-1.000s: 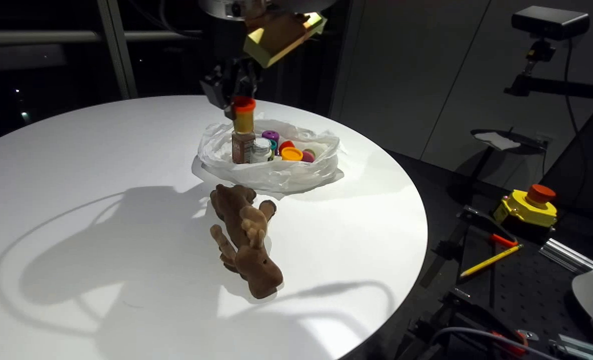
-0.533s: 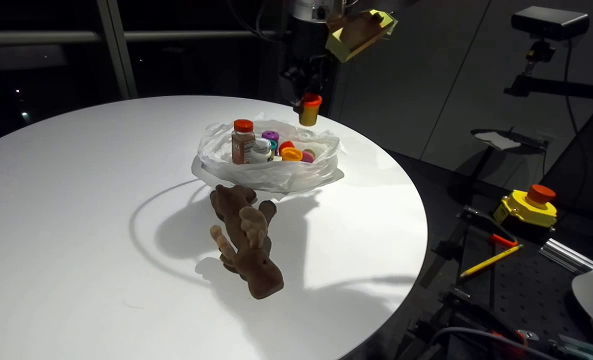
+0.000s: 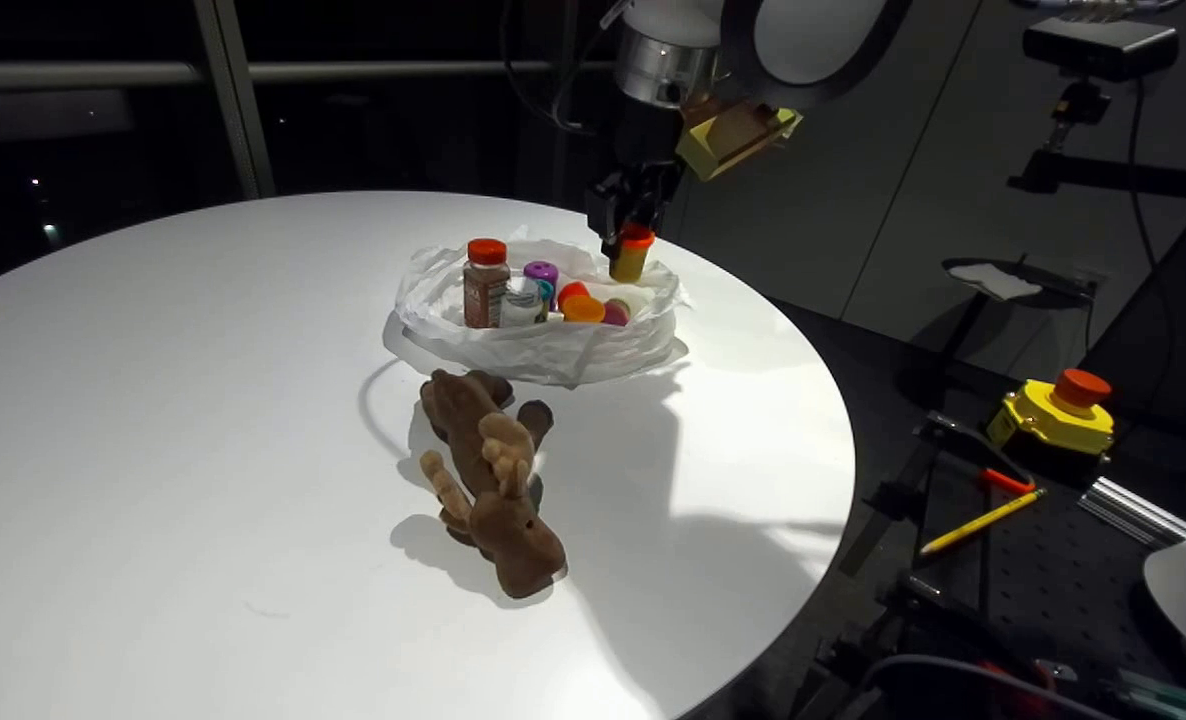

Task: Put all the contents on the table into the plastic bag.

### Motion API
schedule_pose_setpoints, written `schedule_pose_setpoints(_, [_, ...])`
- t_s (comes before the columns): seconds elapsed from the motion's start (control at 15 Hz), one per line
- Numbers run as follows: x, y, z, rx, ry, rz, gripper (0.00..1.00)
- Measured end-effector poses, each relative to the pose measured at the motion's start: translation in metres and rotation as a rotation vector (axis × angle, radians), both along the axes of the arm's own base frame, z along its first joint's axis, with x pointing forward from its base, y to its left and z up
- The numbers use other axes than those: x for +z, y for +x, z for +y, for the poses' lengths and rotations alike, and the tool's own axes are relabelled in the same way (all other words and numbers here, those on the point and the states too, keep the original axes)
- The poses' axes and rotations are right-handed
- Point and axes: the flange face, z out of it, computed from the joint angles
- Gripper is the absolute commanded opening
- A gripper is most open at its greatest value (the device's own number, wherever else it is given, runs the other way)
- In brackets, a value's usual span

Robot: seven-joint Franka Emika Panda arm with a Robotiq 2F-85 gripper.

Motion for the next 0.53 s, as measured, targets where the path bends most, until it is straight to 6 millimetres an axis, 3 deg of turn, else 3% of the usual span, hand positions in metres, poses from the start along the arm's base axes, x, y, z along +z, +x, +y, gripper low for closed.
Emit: schedule_pose_setpoints(0.53, [-0.042,0.020,-0.016,0.000,0.002,-0.047,0.28])
